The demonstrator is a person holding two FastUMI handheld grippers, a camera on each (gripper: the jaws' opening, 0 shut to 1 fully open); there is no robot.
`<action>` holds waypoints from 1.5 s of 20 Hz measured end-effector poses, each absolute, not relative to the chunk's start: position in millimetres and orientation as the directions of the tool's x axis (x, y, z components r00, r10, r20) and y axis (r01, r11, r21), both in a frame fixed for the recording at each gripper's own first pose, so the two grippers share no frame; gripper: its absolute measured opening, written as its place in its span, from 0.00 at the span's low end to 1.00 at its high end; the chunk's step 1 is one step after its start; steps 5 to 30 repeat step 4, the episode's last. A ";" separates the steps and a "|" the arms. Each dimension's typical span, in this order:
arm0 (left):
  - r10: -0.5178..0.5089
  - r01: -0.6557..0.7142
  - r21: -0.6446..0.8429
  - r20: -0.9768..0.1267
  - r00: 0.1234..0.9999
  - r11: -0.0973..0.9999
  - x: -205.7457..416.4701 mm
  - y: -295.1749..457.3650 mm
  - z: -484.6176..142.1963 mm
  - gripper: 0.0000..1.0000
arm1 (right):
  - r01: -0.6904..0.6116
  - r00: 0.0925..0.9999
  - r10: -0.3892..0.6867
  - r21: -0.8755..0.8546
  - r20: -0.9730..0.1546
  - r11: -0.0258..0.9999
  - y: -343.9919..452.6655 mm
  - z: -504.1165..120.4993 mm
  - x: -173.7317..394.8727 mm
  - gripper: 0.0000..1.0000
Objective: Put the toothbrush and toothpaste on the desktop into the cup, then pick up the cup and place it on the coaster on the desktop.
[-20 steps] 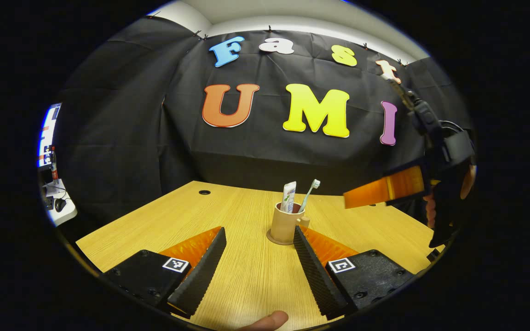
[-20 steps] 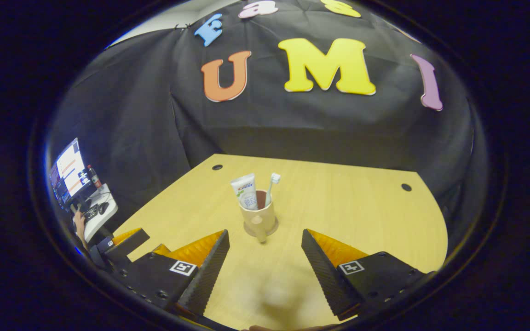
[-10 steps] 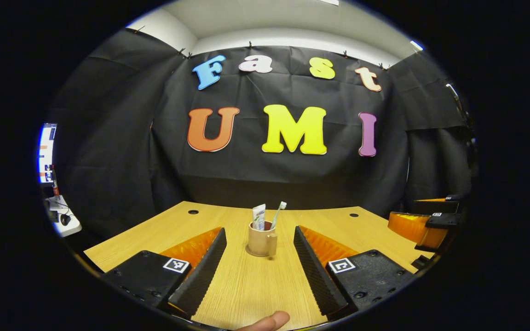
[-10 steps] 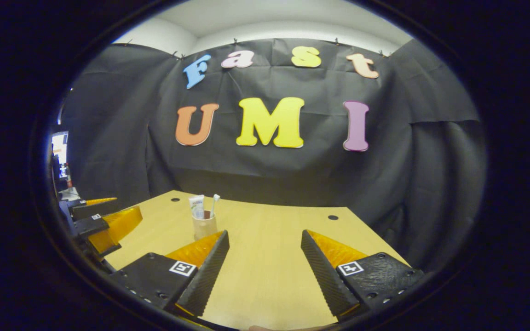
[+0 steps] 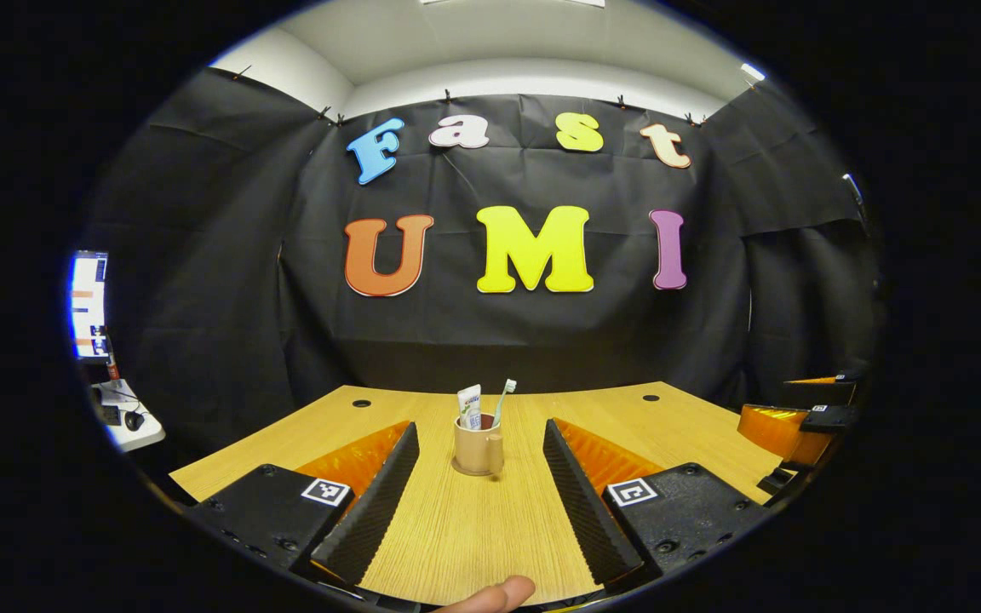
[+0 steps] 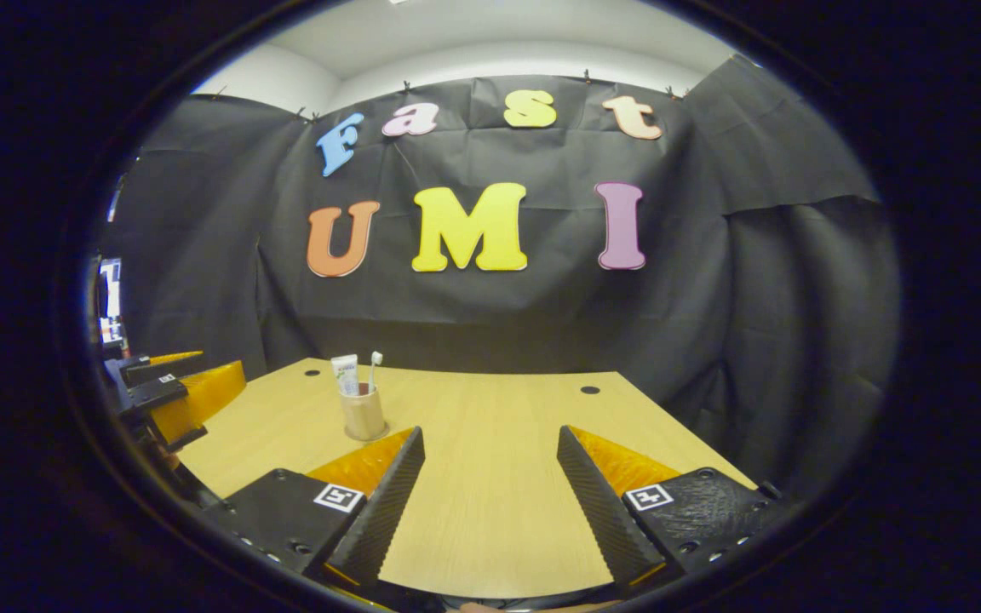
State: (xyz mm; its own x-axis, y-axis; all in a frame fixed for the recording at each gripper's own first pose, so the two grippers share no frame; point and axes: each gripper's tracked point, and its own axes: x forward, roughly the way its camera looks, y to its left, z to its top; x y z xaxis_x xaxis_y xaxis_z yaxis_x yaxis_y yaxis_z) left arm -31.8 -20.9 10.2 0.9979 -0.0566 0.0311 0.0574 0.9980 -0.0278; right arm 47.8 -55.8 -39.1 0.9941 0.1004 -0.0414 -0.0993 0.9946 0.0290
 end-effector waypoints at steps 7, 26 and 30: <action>-0.053 0.053 -0.024 0.001 0.999 0.998 -28.8 -22.3 1.8 0.94 | -0.104 0.994 0.105 0.007 -0.044 0.995 -51.0 -41.7 52.1 0.96; -0.053 0.053 -0.024 0.001 0.999 0.998 -28.8 -22.3 1.8 0.94 | -0.104 0.994 0.105 0.007 -0.044 0.995 -51.0 -41.7 52.1 0.96; -0.053 0.053 -0.024 0.001 0.999 0.998 -28.8 -22.3 1.8 0.94 | -0.104 0.994 0.105 0.007 -0.044 0.995 -51.0 -41.7 52.1 0.96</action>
